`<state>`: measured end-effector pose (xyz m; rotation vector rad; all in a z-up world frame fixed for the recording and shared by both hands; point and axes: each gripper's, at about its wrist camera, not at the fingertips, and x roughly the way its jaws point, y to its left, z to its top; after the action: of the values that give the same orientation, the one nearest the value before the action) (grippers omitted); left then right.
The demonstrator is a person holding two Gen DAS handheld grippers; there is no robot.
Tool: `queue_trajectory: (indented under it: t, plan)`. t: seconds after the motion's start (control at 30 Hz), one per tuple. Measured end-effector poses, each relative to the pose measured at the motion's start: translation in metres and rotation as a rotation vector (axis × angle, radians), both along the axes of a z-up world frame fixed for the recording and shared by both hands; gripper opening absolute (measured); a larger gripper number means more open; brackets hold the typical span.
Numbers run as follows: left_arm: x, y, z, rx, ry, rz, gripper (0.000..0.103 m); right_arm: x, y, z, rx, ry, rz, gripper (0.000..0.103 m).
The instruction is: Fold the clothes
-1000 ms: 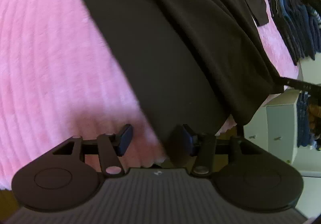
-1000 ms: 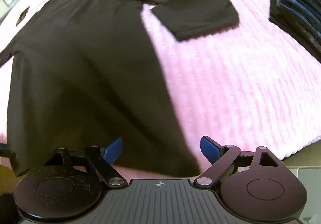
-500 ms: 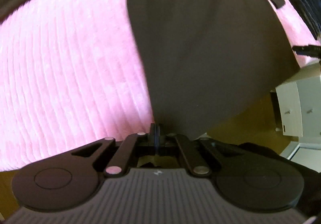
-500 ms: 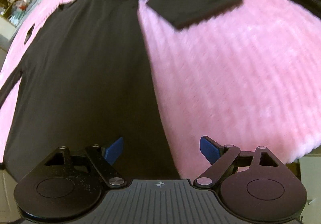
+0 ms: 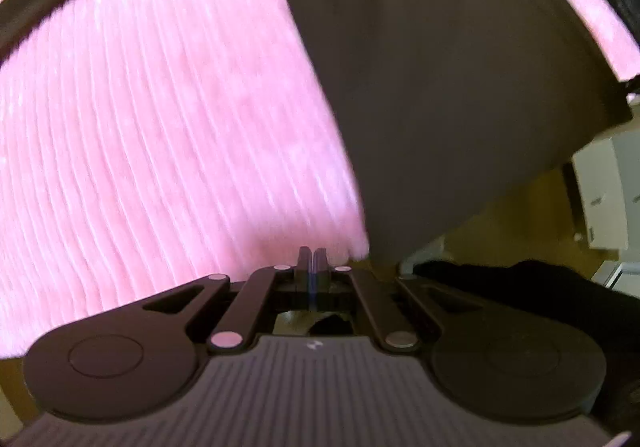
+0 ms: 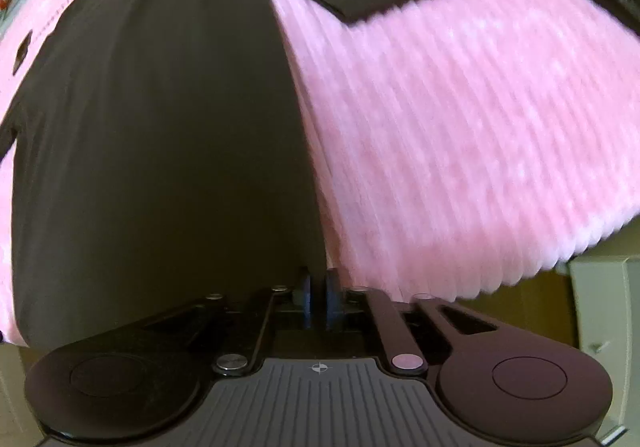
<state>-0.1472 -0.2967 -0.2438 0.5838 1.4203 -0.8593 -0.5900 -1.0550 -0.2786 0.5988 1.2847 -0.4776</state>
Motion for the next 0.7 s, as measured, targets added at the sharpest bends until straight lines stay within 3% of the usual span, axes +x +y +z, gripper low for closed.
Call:
queue_trajectory:
  t: [0.03,0.2,0.37,0.43,0.57,0.6,0.63,0.7]
  plan:
    - [-0.001,-0.003,0.004,-0.015,-0.003,-0.008,0.000,0.003,0.002,0.007,-0.042,-0.003,0.001,0.089]
    - [0.023,-0.011,0.023,-0.065,-0.038,-0.074,0.000,0.029,-0.006,0.039,-0.154,-0.123,0.007,0.092]
    - [0.036,-0.038,0.039,-0.081,-0.093,-0.052,0.004,0.081,-0.034,0.042,-0.256,-0.195,0.196,0.091]
    - [0.029,-0.063,0.040,-0.079,-0.110,-0.021,0.004,0.105,-0.050,0.027,-0.277,-0.197,0.290,0.077]
    - [0.006,-0.149,0.026,-0.034,-0.124,0.035,0.007,0.138,-0.091,-0.022,-0.261,-0.141,0.445,0.073]
    - [0.000,-0.175,0.022,-0.023,-0.122,0.041,0.008,0.141,-0.102,-0.030,-0.228,-0.137,0.461,0.047]
    - [-0.005,-0.198,0.019,-0.015,-0.117,0.043,0.010,0.138,-0.114,-0.032,-0.197,-0.144,0.449,0.029]
    - [-0.012,-0.235,0.016,-0.014,-0.094,0.021,0.013,0.127,-0.142,-0.023,-0.157,-0.177,0.379,0.002]
